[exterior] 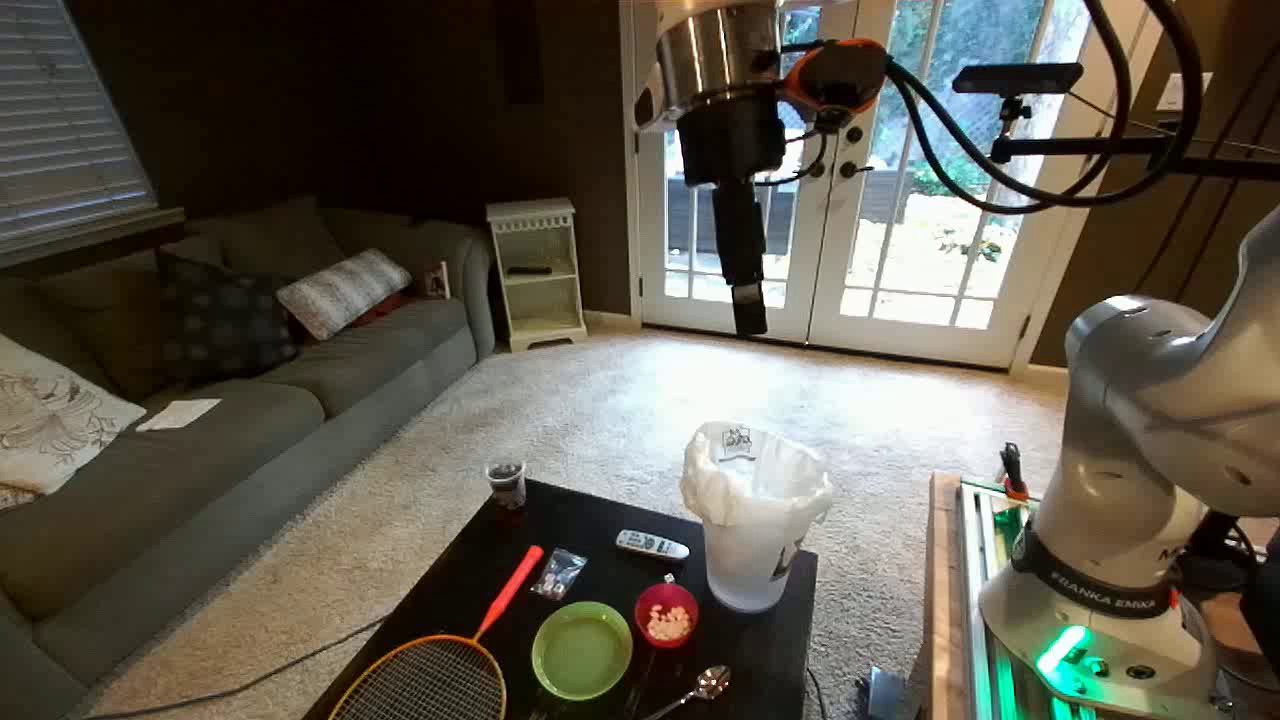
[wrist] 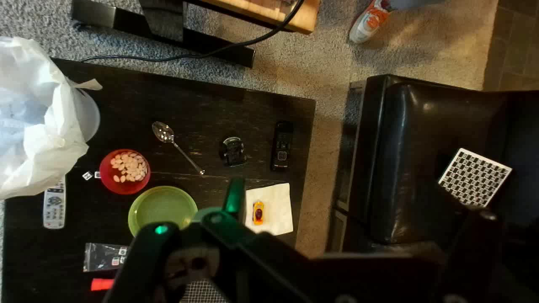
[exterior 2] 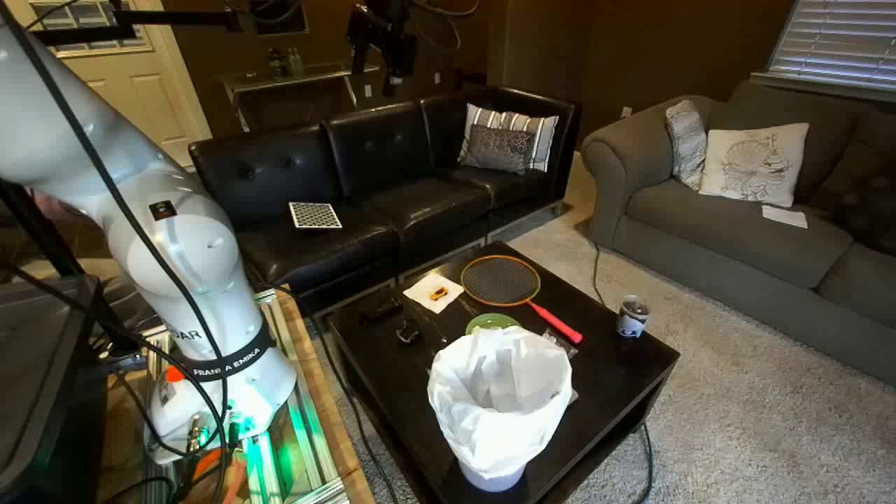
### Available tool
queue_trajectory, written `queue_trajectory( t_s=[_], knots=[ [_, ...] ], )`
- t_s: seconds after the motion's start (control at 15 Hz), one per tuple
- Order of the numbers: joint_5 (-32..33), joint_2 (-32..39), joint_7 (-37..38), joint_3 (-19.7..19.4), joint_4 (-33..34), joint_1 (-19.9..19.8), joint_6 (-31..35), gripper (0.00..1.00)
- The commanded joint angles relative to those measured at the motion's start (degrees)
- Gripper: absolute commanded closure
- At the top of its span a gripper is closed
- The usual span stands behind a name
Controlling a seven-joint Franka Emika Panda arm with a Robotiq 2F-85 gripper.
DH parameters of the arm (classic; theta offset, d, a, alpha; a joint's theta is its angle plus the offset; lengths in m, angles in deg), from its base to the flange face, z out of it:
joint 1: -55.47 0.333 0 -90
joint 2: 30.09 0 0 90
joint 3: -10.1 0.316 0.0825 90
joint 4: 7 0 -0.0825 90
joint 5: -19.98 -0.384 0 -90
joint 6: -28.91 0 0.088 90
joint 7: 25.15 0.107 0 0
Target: Pour the contents of the pink bowl into the green bowl
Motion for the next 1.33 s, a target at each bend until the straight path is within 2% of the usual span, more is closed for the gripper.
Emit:
queue_trajectory(
  t_s=[0.0,0.4,0.73,0.93,1.27],
  knots=[
    [-0.4,0.0,-0.5,1.3,0.2,-1.6,-0.3,0.0],
    [-0.4,0.0,-0.5,1.3,0.2,-1.6,-0.3,0.0],
    [-2.1,2.2,-0.1,4.5,-9.0,-0.4,2.7,0.0],
    [-3.2,5.4,-2.3,7.8,-15.3,1.7,11.9,0.0],
    [-2.2,13.2,-2.5,13.0,-24.1,5.3,35.7,0.0]
  ],
)
